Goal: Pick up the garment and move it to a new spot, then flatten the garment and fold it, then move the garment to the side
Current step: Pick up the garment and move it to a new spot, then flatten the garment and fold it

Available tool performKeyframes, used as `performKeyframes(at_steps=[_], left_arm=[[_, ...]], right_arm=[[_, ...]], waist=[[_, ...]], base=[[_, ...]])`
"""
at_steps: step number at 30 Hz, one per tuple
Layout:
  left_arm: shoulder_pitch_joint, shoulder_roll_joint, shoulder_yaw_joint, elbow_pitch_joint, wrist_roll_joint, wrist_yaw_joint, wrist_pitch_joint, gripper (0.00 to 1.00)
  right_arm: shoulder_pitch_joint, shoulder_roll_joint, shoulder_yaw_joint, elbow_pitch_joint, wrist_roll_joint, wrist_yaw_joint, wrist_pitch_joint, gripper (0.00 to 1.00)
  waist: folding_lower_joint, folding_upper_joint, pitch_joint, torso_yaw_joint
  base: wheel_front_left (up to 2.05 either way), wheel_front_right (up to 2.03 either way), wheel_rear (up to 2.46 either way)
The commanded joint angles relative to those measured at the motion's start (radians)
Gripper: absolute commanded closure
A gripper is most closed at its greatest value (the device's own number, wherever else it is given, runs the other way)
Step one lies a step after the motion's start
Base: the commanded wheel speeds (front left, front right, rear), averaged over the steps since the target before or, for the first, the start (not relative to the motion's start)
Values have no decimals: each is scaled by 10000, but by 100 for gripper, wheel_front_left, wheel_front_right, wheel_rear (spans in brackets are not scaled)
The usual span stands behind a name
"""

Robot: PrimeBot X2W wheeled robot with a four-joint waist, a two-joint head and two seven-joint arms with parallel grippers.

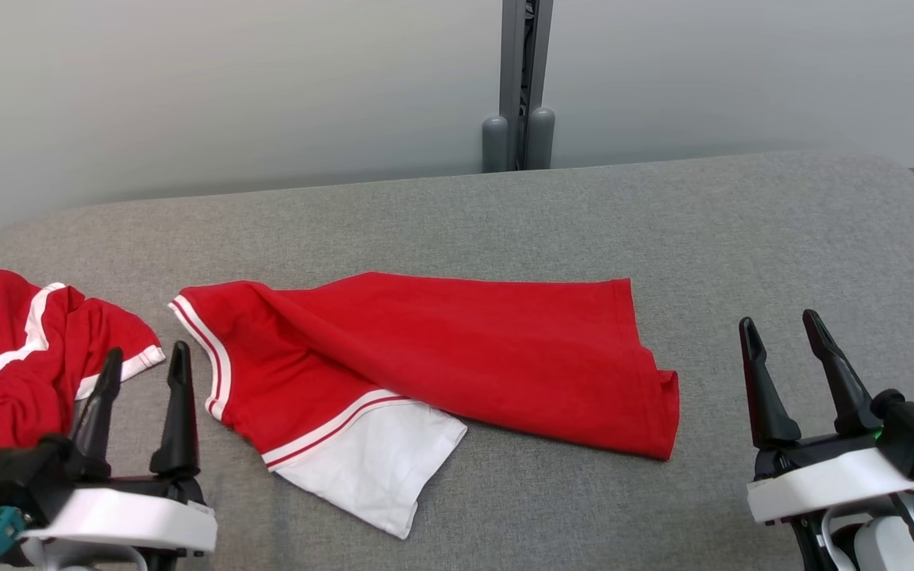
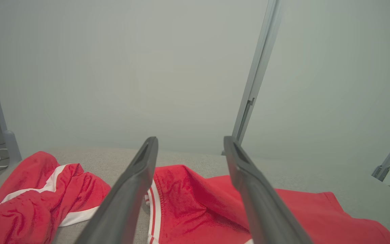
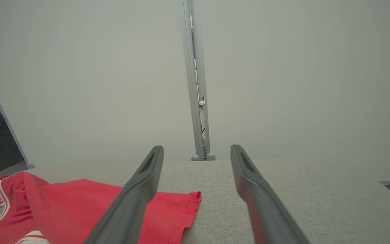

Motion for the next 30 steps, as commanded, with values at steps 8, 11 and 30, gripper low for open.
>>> performKeyframes(at_steps=[8,11,30], left_arm=[[559,-1334,769,296,997,-811,-26,0],[667,-1823,1042,466,1334,-1173,-26,0],[660,-2995,2317,1087,2749,-2538,-27,0]], right_arm=[[239,131,-343,-11,-147,23,-36,0],[266,158,-427,-32,-141,23,-36,0],[200,190,-474,56,-75,23,-36,0]], waist=[[0,0,56,43],[0,0,67,62],[0,0,-205,9]], base=[[0,0,0],[0,0,0],[0,0,0]])
